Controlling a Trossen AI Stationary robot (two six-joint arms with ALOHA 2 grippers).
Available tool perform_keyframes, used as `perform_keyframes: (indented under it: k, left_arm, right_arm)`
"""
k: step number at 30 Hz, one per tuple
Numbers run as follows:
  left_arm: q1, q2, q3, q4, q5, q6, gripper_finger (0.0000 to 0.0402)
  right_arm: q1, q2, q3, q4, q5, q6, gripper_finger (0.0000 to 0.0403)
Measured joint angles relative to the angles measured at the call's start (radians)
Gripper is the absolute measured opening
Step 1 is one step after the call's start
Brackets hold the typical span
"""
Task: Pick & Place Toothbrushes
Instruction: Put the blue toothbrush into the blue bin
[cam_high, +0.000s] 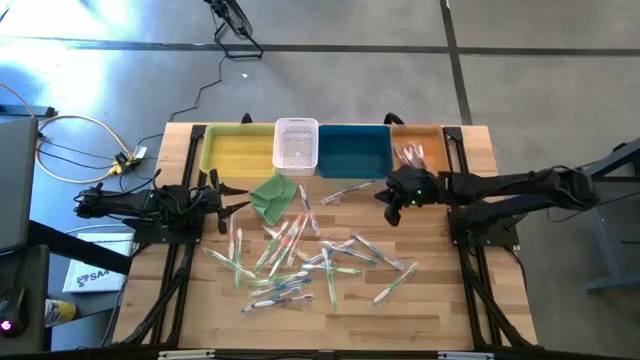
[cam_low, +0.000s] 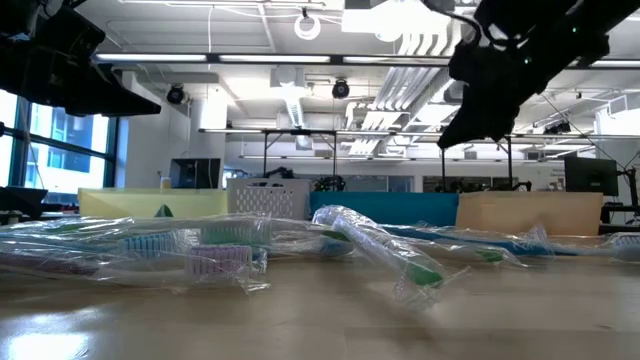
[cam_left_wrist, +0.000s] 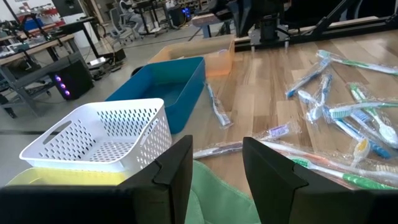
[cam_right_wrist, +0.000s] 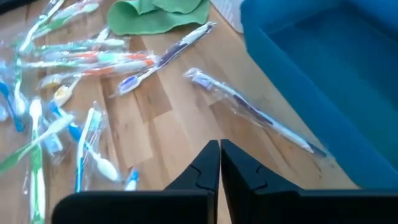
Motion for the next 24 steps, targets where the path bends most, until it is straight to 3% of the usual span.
perform_keyframes:
  k: [10,18,24]
  left_arm:
    - [0.0,0.0,0.0,0.0,0.0,-0.002,0.0136]
    - [0.0,0.0,0.0,0.0,0.0,-0.002,0.0136]
    - [0.0,0.0,0.0,0.0,0.0,-0.002,0.0136]
  right_arm:
    - [0.198,0.0,0.215,-0.275,0.124,0.177,0.0004]
    - [0.305,0.025,0.281,-0.449,0.122,0.45,0.0004]
    - [0.369,0.148,0.35,-0.615,0.096,0.574,0.0004]
